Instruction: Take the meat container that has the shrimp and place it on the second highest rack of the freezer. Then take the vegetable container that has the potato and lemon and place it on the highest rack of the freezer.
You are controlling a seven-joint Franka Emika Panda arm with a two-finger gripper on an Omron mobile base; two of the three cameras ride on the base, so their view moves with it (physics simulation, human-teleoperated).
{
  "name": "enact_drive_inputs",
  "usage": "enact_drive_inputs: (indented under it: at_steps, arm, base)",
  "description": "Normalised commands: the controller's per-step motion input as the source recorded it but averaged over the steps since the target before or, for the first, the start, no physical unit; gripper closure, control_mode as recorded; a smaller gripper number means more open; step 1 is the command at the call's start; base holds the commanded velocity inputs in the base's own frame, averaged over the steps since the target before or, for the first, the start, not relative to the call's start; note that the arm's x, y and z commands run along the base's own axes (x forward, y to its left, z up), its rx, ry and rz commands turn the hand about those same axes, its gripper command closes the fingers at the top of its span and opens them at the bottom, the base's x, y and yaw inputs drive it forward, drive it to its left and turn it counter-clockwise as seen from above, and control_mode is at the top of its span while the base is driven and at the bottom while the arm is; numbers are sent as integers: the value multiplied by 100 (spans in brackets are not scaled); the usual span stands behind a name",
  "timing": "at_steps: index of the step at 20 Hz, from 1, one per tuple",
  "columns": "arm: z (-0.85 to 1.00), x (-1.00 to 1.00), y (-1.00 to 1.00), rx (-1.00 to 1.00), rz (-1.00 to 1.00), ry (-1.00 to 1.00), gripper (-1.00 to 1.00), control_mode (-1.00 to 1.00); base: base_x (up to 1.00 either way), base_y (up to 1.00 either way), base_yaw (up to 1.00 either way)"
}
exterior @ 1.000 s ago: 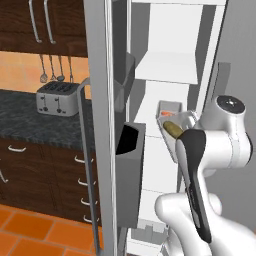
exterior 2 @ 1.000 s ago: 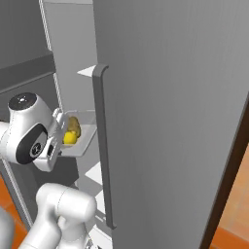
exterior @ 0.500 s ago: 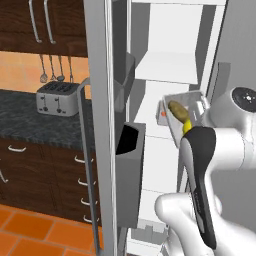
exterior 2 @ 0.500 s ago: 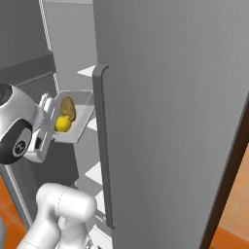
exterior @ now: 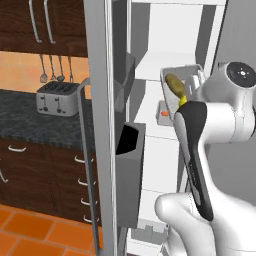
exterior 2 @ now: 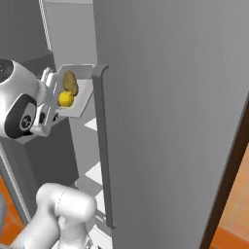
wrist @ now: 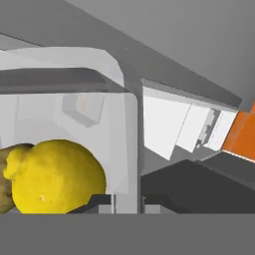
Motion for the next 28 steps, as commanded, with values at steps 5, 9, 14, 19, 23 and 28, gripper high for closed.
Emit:
enact_drive_inputs:
  at_steps: [5,9,14,19,23,28]
  arm:
    - [44,68,-1,1,-8,0,100,-100]
    - [37,59,-2,0,-12,0,100,-100]
    - [10,70,-7,0,-5,0,100,-100]
    - [-2,76,-13,0,0,-1,100,-100]
    - [-4,66,-21,0,0,-1,100,-100]
    - [-9,67,-27,0,0,0,100,-100]
  base:
    - [0,0,0]
    - [0,0,0]
    - [0,0,0]
    - [0,0,0]
    - [0,0,0]
    - [0,0,0]
